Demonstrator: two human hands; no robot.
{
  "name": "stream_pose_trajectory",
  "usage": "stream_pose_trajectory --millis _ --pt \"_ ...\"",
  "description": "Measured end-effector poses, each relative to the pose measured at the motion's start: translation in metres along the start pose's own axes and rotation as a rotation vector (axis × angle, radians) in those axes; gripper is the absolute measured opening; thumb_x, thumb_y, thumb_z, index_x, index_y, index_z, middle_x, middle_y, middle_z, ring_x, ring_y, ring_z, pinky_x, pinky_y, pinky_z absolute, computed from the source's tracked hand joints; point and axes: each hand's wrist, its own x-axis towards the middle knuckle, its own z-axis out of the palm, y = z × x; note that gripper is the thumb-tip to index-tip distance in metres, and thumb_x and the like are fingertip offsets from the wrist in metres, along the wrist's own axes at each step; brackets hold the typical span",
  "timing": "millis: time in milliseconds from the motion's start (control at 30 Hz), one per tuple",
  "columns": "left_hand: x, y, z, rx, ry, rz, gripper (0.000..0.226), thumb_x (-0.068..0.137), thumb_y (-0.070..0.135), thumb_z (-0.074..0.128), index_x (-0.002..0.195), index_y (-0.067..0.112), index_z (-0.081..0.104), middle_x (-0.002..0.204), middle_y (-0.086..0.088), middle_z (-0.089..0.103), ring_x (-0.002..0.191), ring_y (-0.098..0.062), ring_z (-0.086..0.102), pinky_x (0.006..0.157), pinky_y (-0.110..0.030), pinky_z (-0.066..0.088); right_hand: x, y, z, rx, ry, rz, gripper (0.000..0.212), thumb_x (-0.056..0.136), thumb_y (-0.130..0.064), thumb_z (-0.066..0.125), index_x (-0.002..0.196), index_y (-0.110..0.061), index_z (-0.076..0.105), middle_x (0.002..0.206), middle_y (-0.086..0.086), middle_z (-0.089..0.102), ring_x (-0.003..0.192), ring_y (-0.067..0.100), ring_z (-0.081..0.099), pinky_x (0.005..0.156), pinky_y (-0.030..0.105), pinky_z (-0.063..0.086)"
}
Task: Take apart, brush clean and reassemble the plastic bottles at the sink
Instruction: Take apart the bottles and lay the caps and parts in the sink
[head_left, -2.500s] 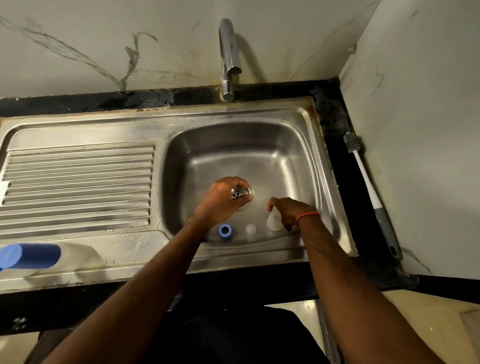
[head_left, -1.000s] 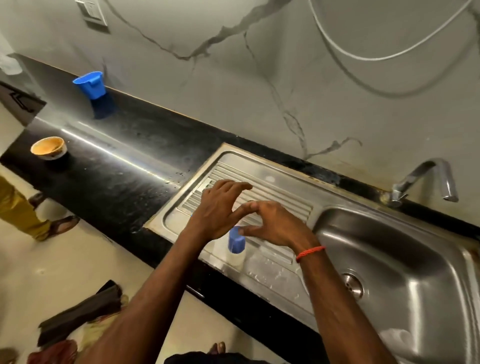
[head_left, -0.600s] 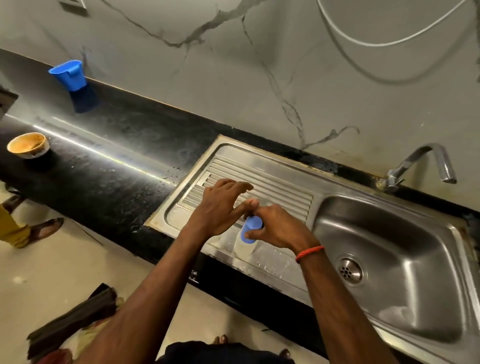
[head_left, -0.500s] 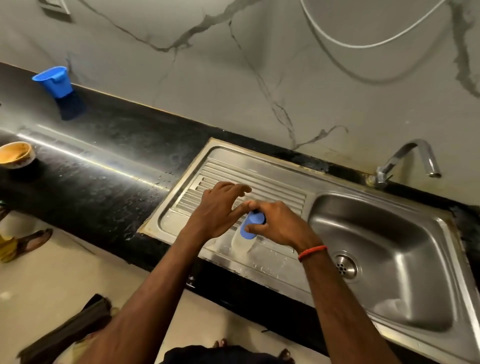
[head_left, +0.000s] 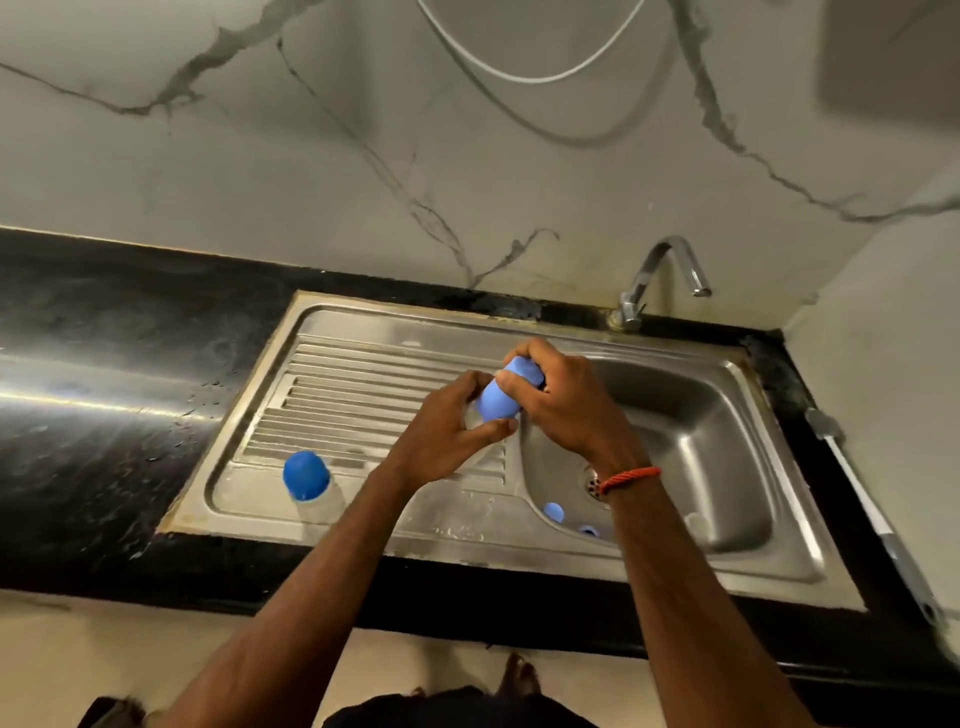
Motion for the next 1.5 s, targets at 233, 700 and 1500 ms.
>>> stream_pose_trajectory --millis 233,700,1500 --pt "0.018 0.015 0.048 -0.005 0.014 0.056 0.047 0.081 0.045 0.053 0.119 0.019 0.061 0.104 0.003 0.069 0.086 -0.01 0.063 0.074 -0.024 0.051 -0.007 0.023 -0.011 -0.118 0.12 0.042 0.033 0.094 -0.045 0.043 0.09 -0.017 0.059 0.079 0.003 0.064 0.07 0.018 0.058 0.062 0.028 0.045" --pt "0.065 0.027 0.081 0.129 0.046 0.059 0.057 0.082 0.08 0.05 0.104 0.028 0.059 0.085 0.01 0.068 0.071 -0.007 0.062 0.063 -0.034 0.053 0.014 0.084 -0.053 0.126 0.331 0.075 0.026 0.099 -0.027 0.058 0.075 -0.016 0.058 0.067 0.0 0.06 0.061 0.01 0.055 0.059 0.02 0.045" --pt "0.08 -0.015 0.11 0.158 0.02 -0.076 0.044 0.08 0.035 0.084 0.114 0.03 0.058 0.102 0.02 0.062 0.091 0.004 0.059 0.08 -0.015 0.047 0.003 0.272 0.04 0.039 -0.275 0.403 0.04 0.074 0.004 0.059 0.111 -0.011 0.061 0.11 0.006 0.062 0.097 0.022 0.056 0.077 0.027 0.04"
